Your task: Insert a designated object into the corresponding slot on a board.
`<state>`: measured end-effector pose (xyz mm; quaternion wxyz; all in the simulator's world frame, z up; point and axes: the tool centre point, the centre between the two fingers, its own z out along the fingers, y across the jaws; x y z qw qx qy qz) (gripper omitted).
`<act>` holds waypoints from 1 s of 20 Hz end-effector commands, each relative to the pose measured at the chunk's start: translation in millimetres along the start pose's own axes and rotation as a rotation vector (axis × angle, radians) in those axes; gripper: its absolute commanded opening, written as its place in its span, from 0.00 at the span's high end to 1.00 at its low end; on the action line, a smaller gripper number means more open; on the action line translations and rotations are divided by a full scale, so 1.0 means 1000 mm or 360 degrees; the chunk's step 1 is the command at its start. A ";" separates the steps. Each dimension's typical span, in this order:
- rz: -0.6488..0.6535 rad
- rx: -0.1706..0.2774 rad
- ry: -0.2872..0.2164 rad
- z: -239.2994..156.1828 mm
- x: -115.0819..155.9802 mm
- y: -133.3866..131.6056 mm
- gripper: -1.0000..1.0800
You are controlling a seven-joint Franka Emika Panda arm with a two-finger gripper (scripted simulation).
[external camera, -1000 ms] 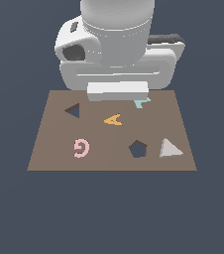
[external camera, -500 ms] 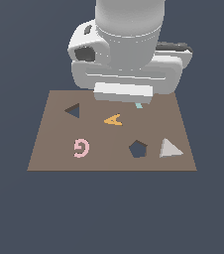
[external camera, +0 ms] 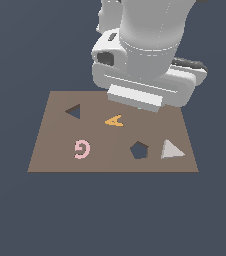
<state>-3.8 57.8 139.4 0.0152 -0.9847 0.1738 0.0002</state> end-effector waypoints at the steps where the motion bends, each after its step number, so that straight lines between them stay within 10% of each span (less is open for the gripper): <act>1: 0.0116 -0.0003 0.0002 0.006 -0.003 -0.010 0.04; 20: 0.1083 -0.0023 0.0024 0.057 0.005 -0.090 0.04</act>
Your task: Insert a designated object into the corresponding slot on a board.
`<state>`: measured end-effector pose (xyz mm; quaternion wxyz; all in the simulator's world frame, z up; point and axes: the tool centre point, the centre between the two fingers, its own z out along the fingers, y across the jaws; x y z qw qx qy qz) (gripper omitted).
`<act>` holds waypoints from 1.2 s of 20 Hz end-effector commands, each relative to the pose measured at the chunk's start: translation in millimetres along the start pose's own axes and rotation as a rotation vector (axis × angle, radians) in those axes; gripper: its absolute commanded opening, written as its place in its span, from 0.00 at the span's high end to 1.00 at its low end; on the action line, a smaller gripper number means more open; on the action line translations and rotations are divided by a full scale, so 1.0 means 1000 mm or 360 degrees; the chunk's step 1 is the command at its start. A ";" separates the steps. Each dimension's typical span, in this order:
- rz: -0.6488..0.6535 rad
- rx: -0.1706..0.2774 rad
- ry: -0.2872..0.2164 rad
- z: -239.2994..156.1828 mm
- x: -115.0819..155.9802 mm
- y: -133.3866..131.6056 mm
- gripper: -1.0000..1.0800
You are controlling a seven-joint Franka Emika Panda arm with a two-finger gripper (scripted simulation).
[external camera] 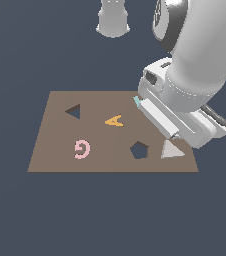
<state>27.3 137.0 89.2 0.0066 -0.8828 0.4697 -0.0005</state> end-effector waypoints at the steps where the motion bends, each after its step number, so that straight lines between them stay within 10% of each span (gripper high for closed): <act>1: 0.0133 -0.0003 0.0003 0.007 -0.002 -0.011 0.04; 24: 0.0771 -0.0017 0.0013 0.040 0.002 -0.065 0.04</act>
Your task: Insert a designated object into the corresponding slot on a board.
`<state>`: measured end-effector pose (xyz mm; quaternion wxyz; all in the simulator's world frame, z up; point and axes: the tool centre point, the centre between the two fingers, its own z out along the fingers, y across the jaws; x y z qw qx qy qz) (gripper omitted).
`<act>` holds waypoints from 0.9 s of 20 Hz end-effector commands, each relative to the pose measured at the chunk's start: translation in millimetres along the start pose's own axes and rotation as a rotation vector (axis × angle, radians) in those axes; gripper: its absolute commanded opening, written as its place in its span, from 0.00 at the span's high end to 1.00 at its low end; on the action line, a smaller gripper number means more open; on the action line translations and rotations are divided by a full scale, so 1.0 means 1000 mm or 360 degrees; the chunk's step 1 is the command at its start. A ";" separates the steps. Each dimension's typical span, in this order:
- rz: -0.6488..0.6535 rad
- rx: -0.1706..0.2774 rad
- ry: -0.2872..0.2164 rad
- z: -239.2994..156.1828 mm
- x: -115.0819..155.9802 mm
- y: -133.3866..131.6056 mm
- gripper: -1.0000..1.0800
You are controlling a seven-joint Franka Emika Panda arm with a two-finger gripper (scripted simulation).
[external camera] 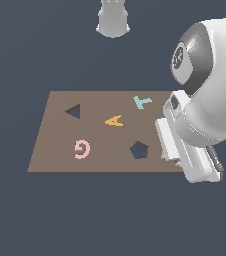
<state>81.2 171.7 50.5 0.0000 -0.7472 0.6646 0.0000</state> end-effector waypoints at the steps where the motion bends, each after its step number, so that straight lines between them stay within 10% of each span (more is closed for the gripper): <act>1: 0.0017 0.0000 0.0000 0.001 0.000 -0.002 0.04; 14: 0.0018 0.0000 0.0000 0.021 0.000 -0.002 0.04; 15: 0.0018 0.0000 0.0000 0.021 0.000 -0.002 1.00; 18: 0.0018 0.0000 0.0000 0.021 0.000 -0.002 1.00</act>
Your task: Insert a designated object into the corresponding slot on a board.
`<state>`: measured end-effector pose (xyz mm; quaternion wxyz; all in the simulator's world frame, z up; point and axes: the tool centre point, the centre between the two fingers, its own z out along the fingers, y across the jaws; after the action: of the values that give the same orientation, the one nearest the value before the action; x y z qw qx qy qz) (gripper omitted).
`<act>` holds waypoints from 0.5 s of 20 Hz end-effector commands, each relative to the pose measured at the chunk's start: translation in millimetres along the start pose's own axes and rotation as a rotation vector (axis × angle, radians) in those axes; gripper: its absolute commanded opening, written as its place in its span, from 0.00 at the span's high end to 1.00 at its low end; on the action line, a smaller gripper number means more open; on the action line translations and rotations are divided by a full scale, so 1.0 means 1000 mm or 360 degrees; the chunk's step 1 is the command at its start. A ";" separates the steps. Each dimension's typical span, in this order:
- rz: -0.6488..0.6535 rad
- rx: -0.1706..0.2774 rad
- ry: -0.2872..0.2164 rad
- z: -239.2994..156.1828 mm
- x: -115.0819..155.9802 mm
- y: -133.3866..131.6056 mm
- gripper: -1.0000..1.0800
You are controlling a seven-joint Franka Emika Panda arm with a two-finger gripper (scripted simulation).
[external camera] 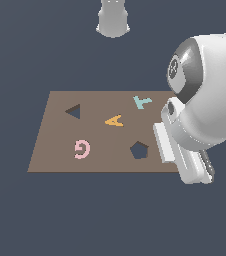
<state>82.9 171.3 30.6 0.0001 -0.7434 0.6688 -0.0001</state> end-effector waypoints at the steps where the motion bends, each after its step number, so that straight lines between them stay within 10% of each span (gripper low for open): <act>1: 0.0000 -0.0001 0.0000 0.001 0.000 0.000 1.00; 10: 0.0000 0.0000 0.0000 -0.004 0.000 0.000 1.00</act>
<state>82.7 171.2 31.9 -0.0003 -0.7434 0.6688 0.0002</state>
